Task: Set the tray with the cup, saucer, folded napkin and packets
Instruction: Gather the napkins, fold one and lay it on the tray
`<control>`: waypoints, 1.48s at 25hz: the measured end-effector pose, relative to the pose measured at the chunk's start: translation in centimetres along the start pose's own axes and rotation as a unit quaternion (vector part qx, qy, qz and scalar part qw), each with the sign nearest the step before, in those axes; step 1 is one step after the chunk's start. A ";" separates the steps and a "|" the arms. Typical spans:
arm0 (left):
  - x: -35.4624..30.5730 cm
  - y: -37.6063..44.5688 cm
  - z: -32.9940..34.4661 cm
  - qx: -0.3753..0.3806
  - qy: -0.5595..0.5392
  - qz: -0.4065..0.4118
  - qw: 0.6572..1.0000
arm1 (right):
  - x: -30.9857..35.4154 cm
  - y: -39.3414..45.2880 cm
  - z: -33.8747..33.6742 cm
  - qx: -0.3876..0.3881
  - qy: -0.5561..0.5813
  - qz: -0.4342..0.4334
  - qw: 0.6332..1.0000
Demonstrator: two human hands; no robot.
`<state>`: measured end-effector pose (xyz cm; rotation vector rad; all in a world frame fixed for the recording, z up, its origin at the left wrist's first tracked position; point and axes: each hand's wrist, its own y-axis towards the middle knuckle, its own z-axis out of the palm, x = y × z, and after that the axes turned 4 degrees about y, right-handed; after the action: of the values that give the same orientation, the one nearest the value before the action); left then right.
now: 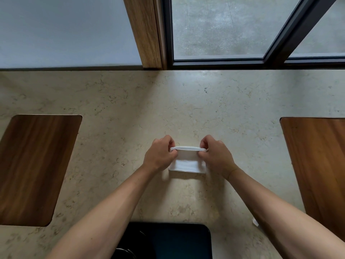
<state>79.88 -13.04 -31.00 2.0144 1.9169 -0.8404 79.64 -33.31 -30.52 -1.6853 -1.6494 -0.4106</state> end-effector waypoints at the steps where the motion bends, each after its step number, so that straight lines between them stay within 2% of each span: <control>1: 0.0 -0.1 -0.3 0.013 -0.023 -0.002 1.000 | 0.2 -0.3 -0.2 -0.001 0.038 0.010 0.999; 5: -0.2 -1.5 -2.0 0.047 -0.147 -0.041 0.987 | 1.6 -2.1 -1.4 -0.010 0.186 0.079 0.979; 8: -0.9 -3.1 -3.5 0.031 -0.257 -0.082 0.962 | 3.2 -4.3 -2.3 0.005 0.355 0.158 0.921; 11: -1.8 -4.8 -4.9 0.040 -0.382 -0.133 0.914 | 4.9 -6.6 -2.9 -0.011 0.402 0.181 0.898; 13: -2.2 -6.3 -5.8 0.073 -0.414 -0.144 0.896 | 5.9 -8.3 -3.2 -0.041 0.403 0.178 0.897; 18: -3.1 -10.7 -6.7 0.091 -0.371 -0.138 0.914 | 6.7 -12.6 -3.7 -0.091 0.359 0.151 0.917; 25: -4.4 -16.1 -5.5 0.046 -0.321 -0.184 0.928 | 5.1 -17.7 -3.4 -0.005 0.380 0.153 0.912; 30: -3.7 -18.6 -4.4 0.036 -0.187 -0.165 0.968 | 3.3 -19.8 -1.2 -0.019 0.338 0.155 0.928; 35: -2.9 -20.2 -2.6 0.107 -0.032 -0.153 0.982 | 1.1 -21.8 2.2 -0.035 0.233 0.146 0.961; 37: -2.8 -20.7 -1.9 0.109 0.035 -0.155 0.981 | 0.6 -22.2 3.3 -0.038 0.161 0.144 0.976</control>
<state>60.36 -11.99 -23.50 1.9082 2.3089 -1.1116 57.60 -32.67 -26.28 -1.7735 -1.1502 -0.5754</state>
